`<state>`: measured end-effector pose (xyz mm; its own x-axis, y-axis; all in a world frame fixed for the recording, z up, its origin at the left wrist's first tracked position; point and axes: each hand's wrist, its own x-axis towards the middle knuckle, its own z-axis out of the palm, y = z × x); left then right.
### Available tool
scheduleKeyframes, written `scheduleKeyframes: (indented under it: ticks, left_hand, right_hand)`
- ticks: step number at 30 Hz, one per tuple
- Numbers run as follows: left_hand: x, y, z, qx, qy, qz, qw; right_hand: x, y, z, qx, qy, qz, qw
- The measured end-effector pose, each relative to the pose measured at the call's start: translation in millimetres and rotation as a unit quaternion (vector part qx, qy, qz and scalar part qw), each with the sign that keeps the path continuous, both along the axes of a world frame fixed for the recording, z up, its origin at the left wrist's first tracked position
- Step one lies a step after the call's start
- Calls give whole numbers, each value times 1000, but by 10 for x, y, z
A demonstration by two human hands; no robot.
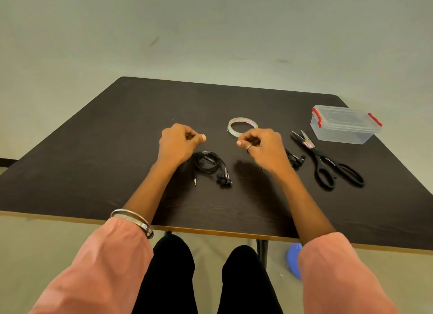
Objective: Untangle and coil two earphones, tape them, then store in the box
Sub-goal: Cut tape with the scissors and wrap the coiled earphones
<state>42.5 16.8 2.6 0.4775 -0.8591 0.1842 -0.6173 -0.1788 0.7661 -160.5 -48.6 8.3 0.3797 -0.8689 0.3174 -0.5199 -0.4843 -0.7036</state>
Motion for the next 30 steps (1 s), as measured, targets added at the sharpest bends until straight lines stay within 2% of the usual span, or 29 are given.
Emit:
scheduleKeyframes:
  ticks: [3,6,9,11,22,26,30]
  left_hand:
    - [-65,-258,97,-13,-6,-42,999]
    - [-153,-522,97,12,-17,-93,995]
    - [-168,-744,2,24,-25,-102,994]
    - [-168,-832,-35,24,-30,-109,993]
    - [-195,-983,-209,-14,-78,-92,993]
    - [-165,-959,-223,-12,-56,-106,993]
    - [-173,-921,-212,-20,8,-116,993]
  right_hand:
    - [36,-232,114,-24,56,-31,998]
    - [141,-429,96,-23,128,-27,991]
    - [238,-539,24,-35,232,-13,972]
    - [261,-573,-16,-51,270,-14,961]
    - [281,-589,-83,-134,307,-52,941]
    - [267,-553,-56,-123,314,-57,940]
    - [221,-534,-32,-103,310,-53,943]
